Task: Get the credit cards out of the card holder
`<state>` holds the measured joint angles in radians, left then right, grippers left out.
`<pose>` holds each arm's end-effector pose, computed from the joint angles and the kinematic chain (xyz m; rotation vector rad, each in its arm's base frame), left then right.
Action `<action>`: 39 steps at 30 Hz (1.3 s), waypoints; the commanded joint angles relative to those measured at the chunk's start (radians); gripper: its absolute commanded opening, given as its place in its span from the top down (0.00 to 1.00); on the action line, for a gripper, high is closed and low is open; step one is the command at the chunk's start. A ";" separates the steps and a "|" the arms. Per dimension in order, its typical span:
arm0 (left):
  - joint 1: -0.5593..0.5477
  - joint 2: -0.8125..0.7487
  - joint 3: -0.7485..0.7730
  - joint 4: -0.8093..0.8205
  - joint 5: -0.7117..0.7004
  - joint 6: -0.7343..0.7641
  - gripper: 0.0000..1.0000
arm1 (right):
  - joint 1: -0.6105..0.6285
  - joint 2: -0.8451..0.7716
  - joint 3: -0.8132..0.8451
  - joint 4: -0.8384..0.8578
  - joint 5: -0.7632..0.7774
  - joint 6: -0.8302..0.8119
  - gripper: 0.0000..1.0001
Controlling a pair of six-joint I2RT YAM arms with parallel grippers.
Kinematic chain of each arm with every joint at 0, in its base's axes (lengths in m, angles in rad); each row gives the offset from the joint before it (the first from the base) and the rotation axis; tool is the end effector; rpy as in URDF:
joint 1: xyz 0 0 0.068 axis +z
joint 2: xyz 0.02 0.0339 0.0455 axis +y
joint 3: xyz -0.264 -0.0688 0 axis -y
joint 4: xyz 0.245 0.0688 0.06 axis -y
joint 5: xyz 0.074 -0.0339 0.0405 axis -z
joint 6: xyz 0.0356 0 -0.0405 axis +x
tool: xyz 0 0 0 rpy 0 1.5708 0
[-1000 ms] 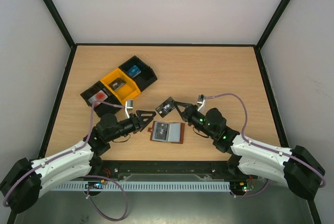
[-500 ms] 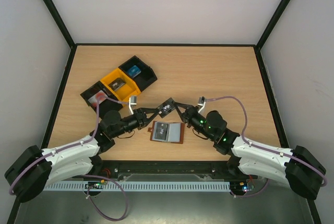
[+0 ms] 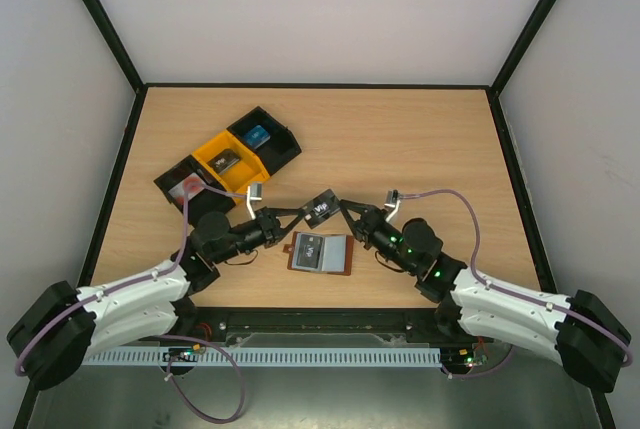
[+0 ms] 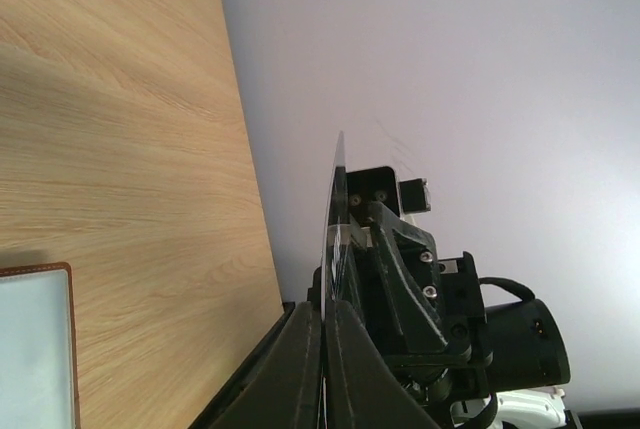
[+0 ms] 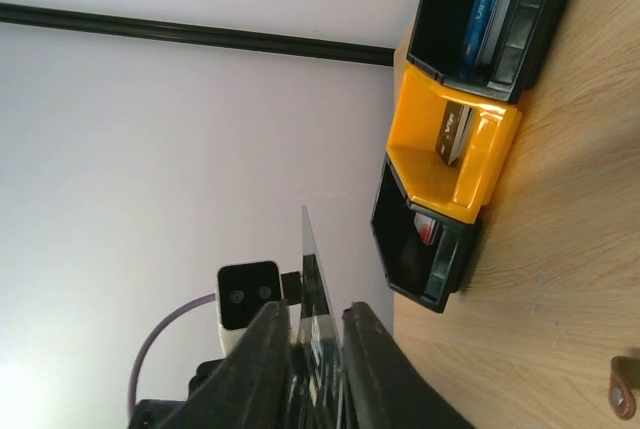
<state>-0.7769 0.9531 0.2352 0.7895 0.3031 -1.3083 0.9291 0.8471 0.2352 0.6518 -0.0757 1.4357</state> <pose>0.1343 -0.1470 0.2205 -0.1887 1.8242 -1.8185 0.1113 0.1535 0.2241 0.4008 1.8449 1.8441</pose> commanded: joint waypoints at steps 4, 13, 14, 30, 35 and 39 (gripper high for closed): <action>0.035 -0.048 0.028 -0.031 0.048 0.066 0.97 | 0.004 -0.063 0.000 -0.052 -0.033 -0.087 0.66; 0.175 -0.144 0.087 -0.265 0.212 0.152 0.97 | 0.003 -0.199 -0.023 -0.252 -0.076 -0.209 0.24; 0.196 -0.149 0.102 -0.305 0.241 0.167 0.97 | 0.004 -0.215 -0.021 -0.280 -0.078 -0.232 0.11; 0.648 -0.075 0.419 -1.051 0.346 0.583 0.97 | 0.004 -0.350 -0.010 -0.511 -0.051 -0.350 0.02; 0.770 0.020 0.516 -1.175 0.282 0.679 0.97 | 0.004 -0.352 0.007 -0.548 -0.048 -0.377 0.02; 0.820 0.095 0.590 -1.216 0.170 0.707 0.97 | 0.004 -0.354 0.023 -0.576 -0.045 -0.397 0.02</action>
<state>0.0036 0.9955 0.7521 -0.3294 0.5610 -0.6754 0.9298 0.5056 0.2260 0.1257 -0.1341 1.0790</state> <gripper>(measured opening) 0.030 0.978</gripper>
